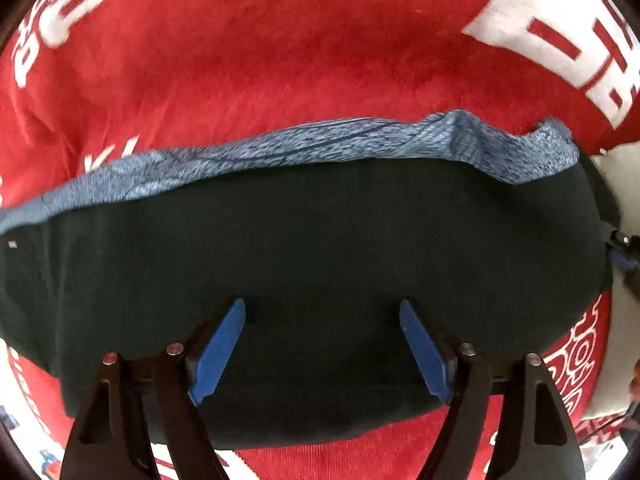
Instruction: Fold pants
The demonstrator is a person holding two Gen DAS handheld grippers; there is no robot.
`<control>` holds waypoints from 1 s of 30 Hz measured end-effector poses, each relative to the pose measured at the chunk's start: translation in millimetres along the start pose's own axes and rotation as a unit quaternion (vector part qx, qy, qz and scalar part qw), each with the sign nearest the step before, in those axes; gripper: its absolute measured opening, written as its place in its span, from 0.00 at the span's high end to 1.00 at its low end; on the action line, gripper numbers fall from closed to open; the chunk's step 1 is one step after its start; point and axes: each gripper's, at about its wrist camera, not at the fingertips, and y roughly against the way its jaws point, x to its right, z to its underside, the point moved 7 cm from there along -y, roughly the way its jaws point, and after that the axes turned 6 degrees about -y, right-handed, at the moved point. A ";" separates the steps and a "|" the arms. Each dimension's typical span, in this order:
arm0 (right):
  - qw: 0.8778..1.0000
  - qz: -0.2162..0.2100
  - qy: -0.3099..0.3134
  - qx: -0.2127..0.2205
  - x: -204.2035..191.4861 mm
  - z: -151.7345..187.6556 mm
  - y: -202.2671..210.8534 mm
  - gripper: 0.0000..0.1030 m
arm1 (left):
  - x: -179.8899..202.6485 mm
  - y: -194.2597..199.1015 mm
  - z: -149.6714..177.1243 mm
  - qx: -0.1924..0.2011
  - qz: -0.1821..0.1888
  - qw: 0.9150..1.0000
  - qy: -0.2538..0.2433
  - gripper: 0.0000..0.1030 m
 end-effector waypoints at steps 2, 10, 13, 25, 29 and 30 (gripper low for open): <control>0.999 0.019 0.014 0.025 -7.6 -1.7 14.2 0.92 | 3.5 7.0 -4.4 0.003 0.010 1.000 -0.006 0.22; 0.993 0.106 0.048 -0.009 22.9 35.6 11.5 0.86 | 4.5 -8.7 -12.9 0.002 -0.008 1.000 -0.028 0.17; 0.994 0.103 0.036 -0.005 28.8 36.6 20.3 0.67 | 7.0 -8.4 -17.1 0.007 -0.016 0.999 -0.038 0.16; 0.985 0.096 0.125 0.064 -44.5 -33.9 10.3 0.62 | 24.3 -7.3 -49.6 0.033 -0.042 0.996 -0.075 0.16; 0.988 0.108 0.105 0.039 -21.6 -31.7 -16.5 0.69 | 26.8 -10.2 -30.7 0.042 -0.035 0.995 -0.083 0.14; 0.987 0.101 0.117 0.045 -22.0 -30.1 -14.7 0.69 | 24.1 -10.5 -25.6 0.039 -0.031 0.996 -0.079 0.12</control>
